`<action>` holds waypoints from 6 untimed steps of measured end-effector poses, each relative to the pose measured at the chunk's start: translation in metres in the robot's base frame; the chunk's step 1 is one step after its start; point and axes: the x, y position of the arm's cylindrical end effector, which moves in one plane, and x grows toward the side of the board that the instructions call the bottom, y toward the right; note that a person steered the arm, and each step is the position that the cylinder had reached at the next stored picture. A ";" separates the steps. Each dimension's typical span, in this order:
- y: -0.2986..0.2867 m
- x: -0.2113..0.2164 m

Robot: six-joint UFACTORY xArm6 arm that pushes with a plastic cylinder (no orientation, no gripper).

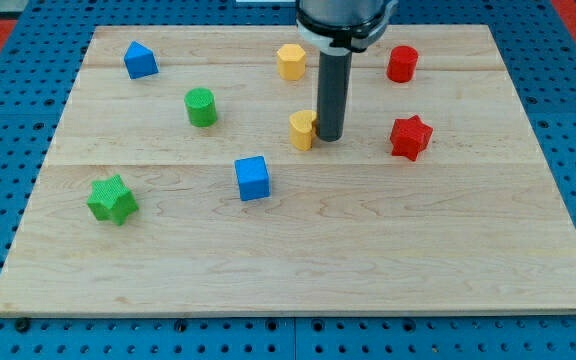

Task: Push the red star to the bottom right of the yellow heart

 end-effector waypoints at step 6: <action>0.106 0.009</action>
